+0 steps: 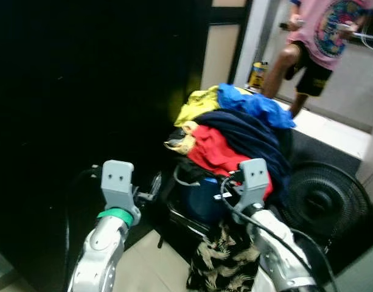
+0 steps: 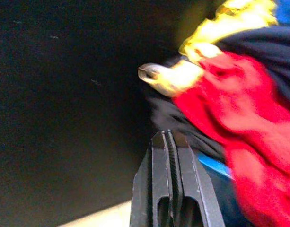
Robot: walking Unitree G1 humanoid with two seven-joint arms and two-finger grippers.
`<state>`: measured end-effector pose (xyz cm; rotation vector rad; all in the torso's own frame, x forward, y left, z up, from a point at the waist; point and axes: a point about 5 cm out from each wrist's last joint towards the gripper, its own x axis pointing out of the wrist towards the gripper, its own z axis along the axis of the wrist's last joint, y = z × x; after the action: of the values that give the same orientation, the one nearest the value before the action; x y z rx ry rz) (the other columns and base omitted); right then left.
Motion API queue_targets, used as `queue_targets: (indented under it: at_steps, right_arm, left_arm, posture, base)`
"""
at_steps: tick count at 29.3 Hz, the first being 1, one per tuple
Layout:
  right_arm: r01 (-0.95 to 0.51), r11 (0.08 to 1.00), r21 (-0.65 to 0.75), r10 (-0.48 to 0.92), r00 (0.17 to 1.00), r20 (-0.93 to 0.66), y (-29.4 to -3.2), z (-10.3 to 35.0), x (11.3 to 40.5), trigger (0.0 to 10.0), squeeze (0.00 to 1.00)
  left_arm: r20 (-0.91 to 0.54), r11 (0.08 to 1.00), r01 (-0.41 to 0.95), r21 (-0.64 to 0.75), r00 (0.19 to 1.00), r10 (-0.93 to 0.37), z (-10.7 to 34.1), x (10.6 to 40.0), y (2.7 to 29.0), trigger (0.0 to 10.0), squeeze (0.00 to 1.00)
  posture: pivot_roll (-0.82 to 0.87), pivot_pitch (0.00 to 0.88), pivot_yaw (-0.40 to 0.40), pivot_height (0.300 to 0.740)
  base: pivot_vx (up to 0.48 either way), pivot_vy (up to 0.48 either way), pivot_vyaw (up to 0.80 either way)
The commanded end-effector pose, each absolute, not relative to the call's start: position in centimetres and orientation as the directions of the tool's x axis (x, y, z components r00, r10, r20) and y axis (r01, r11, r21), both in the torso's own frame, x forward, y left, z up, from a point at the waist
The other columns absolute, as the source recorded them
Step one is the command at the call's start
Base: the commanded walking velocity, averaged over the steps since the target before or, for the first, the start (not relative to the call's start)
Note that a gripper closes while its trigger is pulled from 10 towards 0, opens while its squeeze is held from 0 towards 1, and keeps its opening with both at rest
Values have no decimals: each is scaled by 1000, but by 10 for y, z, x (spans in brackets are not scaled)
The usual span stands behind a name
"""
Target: Clothes washing
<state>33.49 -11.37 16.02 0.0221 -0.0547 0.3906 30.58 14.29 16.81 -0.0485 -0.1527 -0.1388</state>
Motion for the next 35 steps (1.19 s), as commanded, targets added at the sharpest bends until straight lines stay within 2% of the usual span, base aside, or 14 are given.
queue_targets:
  at_steps: [1,18,35]
  right_arm:
    - [-386,923,-7,385,921,49,-112,159,335,10000,0]
    - [-362,932,-23,362,931,43,-117,163,333,10000,0]
    - [-346,937,-43,348,936,49,-121,168,334,10000,0]
  left_arm:
    - [157,989,138,-46,979,-129,169,306,143,10000,0]
    - [162,988,150,-44,977,-141,171,312,143,10000,0]
    - [165,986,162,-50,975,-152,171,318,142,10000,0]
  posture:
    - [2,1,-5,740]
    - [-21,7,-13,740]
    - [-35,7,-3,740]
  base:
    - [371,0,-400]
    - [374,0,-732]
    - [377,0,0]
